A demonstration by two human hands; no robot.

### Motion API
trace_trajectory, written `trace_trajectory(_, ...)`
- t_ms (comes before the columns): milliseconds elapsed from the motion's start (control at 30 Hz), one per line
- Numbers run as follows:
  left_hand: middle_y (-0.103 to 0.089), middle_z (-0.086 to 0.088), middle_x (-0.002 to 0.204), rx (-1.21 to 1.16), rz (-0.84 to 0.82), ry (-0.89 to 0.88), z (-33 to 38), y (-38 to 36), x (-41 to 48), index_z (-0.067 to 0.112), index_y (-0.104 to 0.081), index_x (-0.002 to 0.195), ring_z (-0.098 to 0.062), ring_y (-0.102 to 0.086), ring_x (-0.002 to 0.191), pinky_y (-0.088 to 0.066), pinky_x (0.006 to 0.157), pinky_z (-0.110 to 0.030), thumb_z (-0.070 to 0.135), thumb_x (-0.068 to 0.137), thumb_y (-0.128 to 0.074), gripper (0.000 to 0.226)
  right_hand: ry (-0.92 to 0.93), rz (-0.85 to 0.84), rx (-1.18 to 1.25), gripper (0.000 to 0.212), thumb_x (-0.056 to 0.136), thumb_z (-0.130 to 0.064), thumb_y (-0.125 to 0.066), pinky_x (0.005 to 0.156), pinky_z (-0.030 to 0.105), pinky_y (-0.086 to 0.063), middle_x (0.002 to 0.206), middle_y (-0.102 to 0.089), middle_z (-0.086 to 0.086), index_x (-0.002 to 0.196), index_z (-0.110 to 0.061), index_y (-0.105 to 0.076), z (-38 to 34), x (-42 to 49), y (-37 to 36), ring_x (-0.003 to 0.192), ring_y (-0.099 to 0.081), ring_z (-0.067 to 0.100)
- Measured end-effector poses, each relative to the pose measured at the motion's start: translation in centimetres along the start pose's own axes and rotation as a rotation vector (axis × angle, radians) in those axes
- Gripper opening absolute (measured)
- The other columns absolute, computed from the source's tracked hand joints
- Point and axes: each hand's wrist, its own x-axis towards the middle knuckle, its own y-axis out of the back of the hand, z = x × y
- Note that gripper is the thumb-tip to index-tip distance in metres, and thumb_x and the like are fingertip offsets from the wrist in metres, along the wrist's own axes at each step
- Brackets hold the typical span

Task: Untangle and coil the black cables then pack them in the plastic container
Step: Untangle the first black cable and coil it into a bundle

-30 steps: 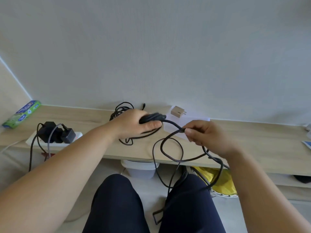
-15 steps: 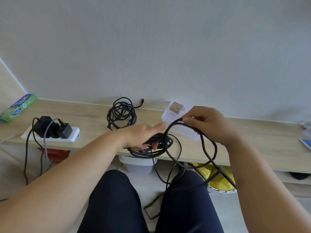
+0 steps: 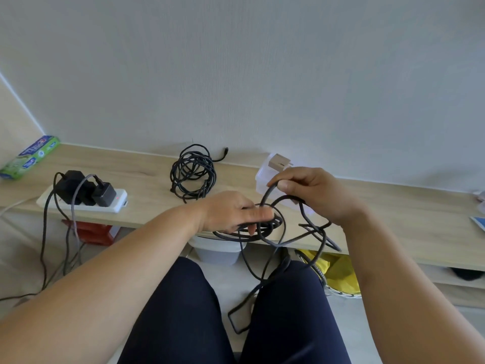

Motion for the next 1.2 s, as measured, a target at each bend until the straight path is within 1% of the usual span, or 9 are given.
trace_trajectory(167,-0.031,0.007,0.041,-0.129,-0.087,-0.114,0.1,-0.3,-0.4,0.019,-0.067,0.067,-0.012,-0.025,0.036,-0.023,0.041,-0.019,0.056,0.082,-0.056,0.041,-0.212,-0.143,0.087,0.011,0.08,-0.035,-0.068,0.084,0.033,-0.05,0.08,-0.067,-0.008,0.088,-0.029,-0.073,2.0,0.6,0.2,0.081,-0.06,0.011)
trace_trajectory(367,-0.029,0.005,0.037,-0.515,-0.038,-0.211,-1.3,0.9,-0.8,0.007,-0.065,0.071,-0.01,-0.019,0.03,-0.024,0.037,-0.017,0.049,0.088,-0.043,0.051,-0.258,0.026,-0.062,0.012,0.091,-0.019,-0.059,0.067,0.02,-0.053,0.085,-0.068,0.0,0.088,-0.02,-0.07,4.2,-0.5,0.9,0.075,-0.064,0.011)
trace_trajectory(500,-0.023,0.001,0.036,-0.614,0.108,-0.13,-2.2,1.3,-0.5,0.009,-0.065,0.064,-0.01,-0.016,0.03,-0.022,0.037,-0.016,0.05,0.092,-0.039,0.055,-0.238,0.188,0.538,0.056,0.073,-0.063,-0.063,0.065,0.032,-0.056,0.091,-0.066,0.012,0.101,-0.015,-0.069,5.0,-2.6,3.1,0.078,-0.067,0.022)
trace_trajectory(567,-0.021,0.001,0.036,-0.622,0.148,-0.086,-2.3,1.2,-0.4,0.011,-0.065,0.062,-0.011,-0.016,0.031,-0.023,0.037,-0.018,0.052,0.089,-0.037,0.057,-0.187,0.083,0.527,0.073,0.062,-0.071,-0.068,0.076,0.039,-0.057,0.104,-0.068,0.011,0.113,-0.02,-0.065,4.8,-3.6,3.4,0.092,-0.068,0.025)
trace_trajectory(700,-0.022,0.003,0.035,-0.692,0.208,-0.038,-2.6,1.2,0.2,0.008,-0.062,0.064,-0.012,-0.017,0.031,-0.024,0.037,-0.02,0.049,0.094,-0.032,0.059,-0.373,-0.07,0.031,0.061,0.067,-0.047,-0.078,0.096,0.033,-0.049,0.106,-0.071,-0.005,0.121,-0.031,-0.053,4.8,-4.6,0.9,0.1,-0.066,0.01)
trace_trajectory(833,-0.021,0.003,0.032,-0.774,0.176,0.013,-3.6,1.3,0.4,0.005,-0.058,0.066,-0.01,-0.016,0.029,-0.023,0.037,-0.019,0.046,0.097,-0.026,0.061,-0.334,0.259,0.014,0.008,0.089,-0.023,-0.062,0.077,0.026,-0.05,0.076,-0.072,-0.003,0.09,-0.02,-0.069,5.3,-4.2,0.0,0.075,-0.067,0.01)
trace_trajectory(1000,-0.025,0.005,0.028,-0.964,-0.083,-0.024,-4.0,1.0,-0.1,0.006,-0.062,0.061,-0.006,-0.021,0.023,-0.024,0.036,-0.014,0.051,0.082,-0.036,0.055,-0.249,0.385,0.081,0.02,0.083,-0.006,-0.069,0.073,0.021,-0.054,0.079,-0.066,-0.002,0.091,-0.024,-0.065,5.6,-3.3,-0.7,0.075,-0.062,0.011)
trace_trajectory(1100,-0.024,0.003,0.031,-0.706,-0.029,0.017,-3.2,0.8,-0.2,0.001,-0.058,0.069,-0.01,-0.019,0.027,-0.025,0.037,-0.018,0.046,0.091,-0.03,0.058,-0.222,0.344,0.102,0.046,0.079,-0.002,-0.071,0.093,0.029,-0.049,0.114,-0.061,-0.009,0.107,-0.035,-0.054,5.4,-3.8,-1.0,0.101,-0.06,0.004)
trace_trajectory(1200,-0.021,-0.001,0.036,-0.421,0.092,0.109,-2.2,0.3,-0.3,-0.002,-0.058,0.078,-0.015,-0.014,0.035,-0.02,0.042,-0.024,0.039,0.099,-0.022,0.059,0.044,0.396,0.116,0.044,0.079,0.003,-0.059,0.109,0.027,-0.035,0.127,-0.056,-0.009,0.11,-0.027,-0.053,3.0,-4.2,-0.9,0.123,-0.05,0.005)
